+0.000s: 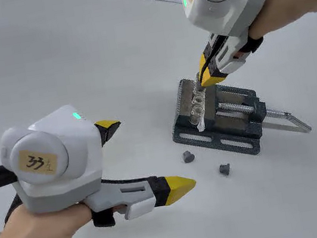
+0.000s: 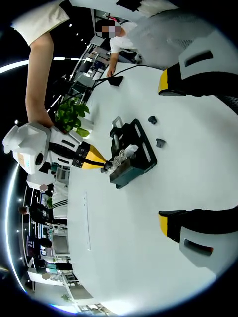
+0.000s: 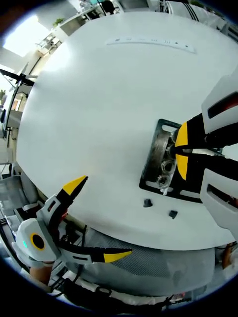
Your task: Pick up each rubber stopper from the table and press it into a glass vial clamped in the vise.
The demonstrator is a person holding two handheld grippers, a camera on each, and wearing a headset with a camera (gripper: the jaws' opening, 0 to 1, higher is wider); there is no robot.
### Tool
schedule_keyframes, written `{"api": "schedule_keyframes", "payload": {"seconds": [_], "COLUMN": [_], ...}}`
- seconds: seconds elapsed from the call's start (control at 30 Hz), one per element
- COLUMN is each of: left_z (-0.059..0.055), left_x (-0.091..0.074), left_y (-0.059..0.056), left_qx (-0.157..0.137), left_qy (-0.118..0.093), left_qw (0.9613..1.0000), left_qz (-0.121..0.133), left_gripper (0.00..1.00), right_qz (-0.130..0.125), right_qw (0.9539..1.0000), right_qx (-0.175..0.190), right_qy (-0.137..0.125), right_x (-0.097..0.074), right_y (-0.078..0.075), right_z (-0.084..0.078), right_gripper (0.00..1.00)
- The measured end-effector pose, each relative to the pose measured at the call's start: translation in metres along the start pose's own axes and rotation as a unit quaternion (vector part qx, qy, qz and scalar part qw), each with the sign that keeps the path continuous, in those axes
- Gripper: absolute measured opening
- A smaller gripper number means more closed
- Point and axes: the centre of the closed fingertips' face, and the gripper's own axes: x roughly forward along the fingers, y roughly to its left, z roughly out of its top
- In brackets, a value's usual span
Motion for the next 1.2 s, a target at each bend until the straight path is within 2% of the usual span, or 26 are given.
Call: {"api": "schedule_keyframes", "payload": {"seconds": [0.1, 0.27, 0.4, 0.8, 1.0, 1.2], "left_z": [0.000, -0.001, -0.001, -0.004, -0.005, -0.004], "left_x": [0.000, -0.001, 0.000, -0.001, 0.000, 0.002], "left_y": [-0.001, -0.001, -0.001, 0.001, 0.000, 0.001], "left_qx": [0.000, 0.001, 0.002, 0.000, -0.001, -0.003], "left_qy": [0.001, 0.003, 0.005, 0.008, 0.009, 0.008], "left_qw": [1.0000, 1.0000, 1.0000, 1.0000, 1.0000, 1.0000], "left_qz": [-0.001, -0.001, -0.002, -0.001, -0.002, -0.002], "left_gripper": [0.95, 0.95, 0.95, 0.95, 0.95, 0.95], "right_qz": [0.000, -0.013, -0.001, 0.014, 0.013, 0.010], "right_qw": [1.0000, 0.9999, 0.9996, 0.9996, 0.9995, 0.9996], "right_qx": [-0.003, 0.006, 0.018, 0.015, 0.024, 0.028], "right_qy": [0.005, -0.003, -0.019, -0.017, -0.015, -0.002], "right_x": [-0.003, -0.007, -0.005, -0.001, -0.001, 0.001], "right_y": [0.001, -0.007, -0.006, 0.001, 0.003, 0.002], "right_z": [-0.003, -0.004, 0.001, 0.003, 0.004, 0.004], "right_gripper": [0.01, 0.01, 0.02, 0.00, 0.00, 0.00]}}
